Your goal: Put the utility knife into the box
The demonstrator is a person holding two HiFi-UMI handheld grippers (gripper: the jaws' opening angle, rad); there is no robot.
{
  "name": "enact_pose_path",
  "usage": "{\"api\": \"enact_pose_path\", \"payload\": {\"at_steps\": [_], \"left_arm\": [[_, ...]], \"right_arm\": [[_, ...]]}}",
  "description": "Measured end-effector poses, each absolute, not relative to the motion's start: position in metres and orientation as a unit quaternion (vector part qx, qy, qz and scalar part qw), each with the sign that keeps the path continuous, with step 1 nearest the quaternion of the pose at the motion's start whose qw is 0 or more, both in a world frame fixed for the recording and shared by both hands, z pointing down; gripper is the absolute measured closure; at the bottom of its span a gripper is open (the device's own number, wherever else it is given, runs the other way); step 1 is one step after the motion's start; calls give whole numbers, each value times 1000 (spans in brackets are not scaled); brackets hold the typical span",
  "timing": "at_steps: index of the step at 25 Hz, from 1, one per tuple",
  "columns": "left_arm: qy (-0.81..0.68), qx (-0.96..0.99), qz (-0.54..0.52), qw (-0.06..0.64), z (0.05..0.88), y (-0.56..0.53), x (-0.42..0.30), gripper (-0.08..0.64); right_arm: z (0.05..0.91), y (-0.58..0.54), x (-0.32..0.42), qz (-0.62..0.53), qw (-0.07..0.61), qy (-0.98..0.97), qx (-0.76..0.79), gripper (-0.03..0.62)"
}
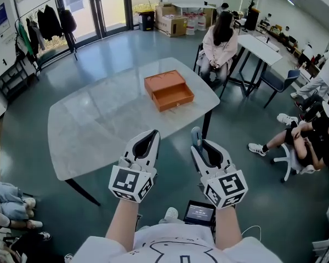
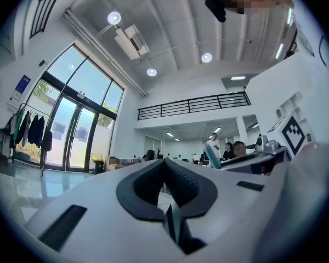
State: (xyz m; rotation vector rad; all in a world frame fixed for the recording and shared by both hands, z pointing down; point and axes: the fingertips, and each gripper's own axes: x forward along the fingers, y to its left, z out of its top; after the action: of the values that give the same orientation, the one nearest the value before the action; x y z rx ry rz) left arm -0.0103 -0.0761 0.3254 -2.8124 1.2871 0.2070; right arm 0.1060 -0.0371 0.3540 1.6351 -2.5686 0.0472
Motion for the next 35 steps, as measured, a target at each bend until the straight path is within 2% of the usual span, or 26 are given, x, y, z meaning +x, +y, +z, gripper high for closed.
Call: {"api": "enact_pose_path", "payload": {"at_steps": [9,35], "left_arm": [[437,-897,54,35,330,-110,15,545],[472,-879,52,31,345,-244,16,545]], "right_arm": [[357,-79,129,12,50,-855,515,459],[373,-217,149,22,51,-870,489,457]]}}
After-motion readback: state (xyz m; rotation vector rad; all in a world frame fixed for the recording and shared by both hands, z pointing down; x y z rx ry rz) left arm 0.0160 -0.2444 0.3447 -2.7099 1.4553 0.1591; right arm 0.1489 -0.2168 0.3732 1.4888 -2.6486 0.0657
